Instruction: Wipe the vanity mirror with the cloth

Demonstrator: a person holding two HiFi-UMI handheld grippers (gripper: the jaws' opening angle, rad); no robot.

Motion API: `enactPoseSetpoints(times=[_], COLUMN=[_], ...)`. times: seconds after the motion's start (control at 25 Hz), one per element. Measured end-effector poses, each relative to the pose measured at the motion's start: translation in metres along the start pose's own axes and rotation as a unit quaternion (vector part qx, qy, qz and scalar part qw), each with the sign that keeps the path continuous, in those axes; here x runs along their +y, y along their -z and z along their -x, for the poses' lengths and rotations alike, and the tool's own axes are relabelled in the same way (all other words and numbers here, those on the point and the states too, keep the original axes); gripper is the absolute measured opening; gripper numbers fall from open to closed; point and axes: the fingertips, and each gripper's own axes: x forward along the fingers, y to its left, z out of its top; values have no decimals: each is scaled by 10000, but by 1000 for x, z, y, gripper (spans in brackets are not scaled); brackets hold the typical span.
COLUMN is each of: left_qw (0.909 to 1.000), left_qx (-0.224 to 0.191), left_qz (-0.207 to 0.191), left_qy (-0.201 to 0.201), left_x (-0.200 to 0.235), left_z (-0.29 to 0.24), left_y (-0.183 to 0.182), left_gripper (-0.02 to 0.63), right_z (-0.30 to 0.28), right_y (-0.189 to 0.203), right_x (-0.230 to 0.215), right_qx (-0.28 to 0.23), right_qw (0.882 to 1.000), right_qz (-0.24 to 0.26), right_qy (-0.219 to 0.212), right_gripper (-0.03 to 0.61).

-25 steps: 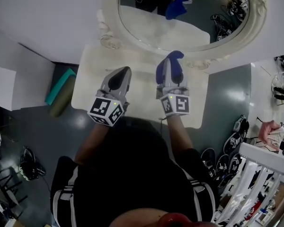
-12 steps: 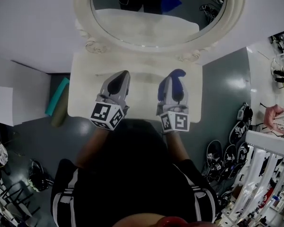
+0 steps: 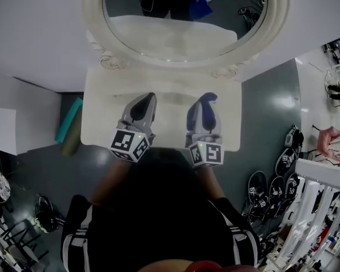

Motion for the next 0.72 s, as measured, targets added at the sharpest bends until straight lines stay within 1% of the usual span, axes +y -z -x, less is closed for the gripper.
enactPoseSetpoints(times=[0.12,0.36,0.72], left_qw=[10000,10000,10000], left_qx=[4,-9,-9], left_qz=[-13,-37,-24], left_qy=[0,-33,-51], left_x=[-1,2,4], left_z=[-2,-3,-6], left_y=[0,-1,-5], left_gripper=[11,11,11], right_z=[-2,-7,-13], right_y=[1,2,-3], right_x=[2,8,9], right_qx=[6,4,46], right_qw=[10000,9999,9997], right_qz=[51,-17,32], right_qy=[-58,-172,-241], right_gripper=[38,38,38])
